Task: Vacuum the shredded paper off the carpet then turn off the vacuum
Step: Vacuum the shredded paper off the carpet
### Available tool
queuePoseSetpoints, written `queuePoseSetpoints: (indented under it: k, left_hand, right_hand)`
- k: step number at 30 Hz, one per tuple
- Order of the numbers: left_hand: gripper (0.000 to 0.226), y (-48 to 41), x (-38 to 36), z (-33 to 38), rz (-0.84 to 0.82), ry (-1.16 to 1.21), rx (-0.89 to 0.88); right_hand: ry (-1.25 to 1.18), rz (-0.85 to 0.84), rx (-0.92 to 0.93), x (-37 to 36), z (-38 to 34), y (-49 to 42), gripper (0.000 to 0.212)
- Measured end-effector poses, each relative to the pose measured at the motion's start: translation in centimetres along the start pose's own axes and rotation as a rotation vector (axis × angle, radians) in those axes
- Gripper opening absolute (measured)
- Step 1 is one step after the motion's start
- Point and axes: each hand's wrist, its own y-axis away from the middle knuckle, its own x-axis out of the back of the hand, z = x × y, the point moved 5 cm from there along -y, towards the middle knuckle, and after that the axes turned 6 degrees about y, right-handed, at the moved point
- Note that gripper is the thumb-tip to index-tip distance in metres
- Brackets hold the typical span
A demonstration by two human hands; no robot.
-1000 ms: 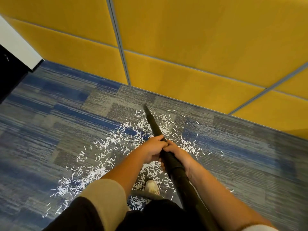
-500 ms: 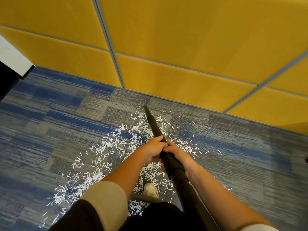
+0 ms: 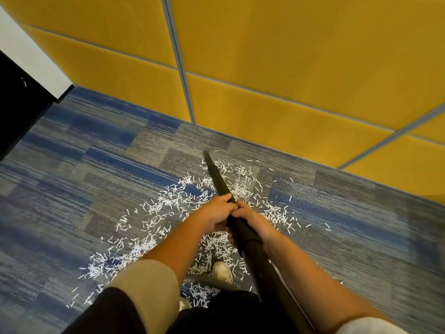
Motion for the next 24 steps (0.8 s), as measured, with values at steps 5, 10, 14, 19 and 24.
queuePoseSetpoints:
  k: [5, 10, 14, 19, 24]
  left_hand:
    - [0.054, -0.1, -1.7, 0.4, -0.027, -0.023, -0.024]
    - [0.052, 0.2, -3.5, 0.5, -0.058, -0.078, -0.028]
    - [0.055, 0.1, -3.7, -0.3, -0.059, -0.066, -0.005]
    - [0.053, 0.7, -2.5, -0.9, -0.033, -0.065, -0.006]
    - [0.053, 0.4, -2.0, -0.7, -0.009, -0.038, -0.022]
  right_hand:
    - [-0.033, 0.059, 0.006, 1.5, 0.2, 0.7, 0.042]
    - [-0.081, 0.094, 0.042, 2.8, 0.5, 1.6, 0.044]
    - [-0.067, 0.086, 0.049, 2.8, 1.1, 1.7, 0.036]
    - [-0.054, 0.058, 0.009, 1.8, 1.7, 1.3, 0.040]
    - [-0.025, 0.049, 0.006, 1.8, 1.5, 0.6, 0.047]
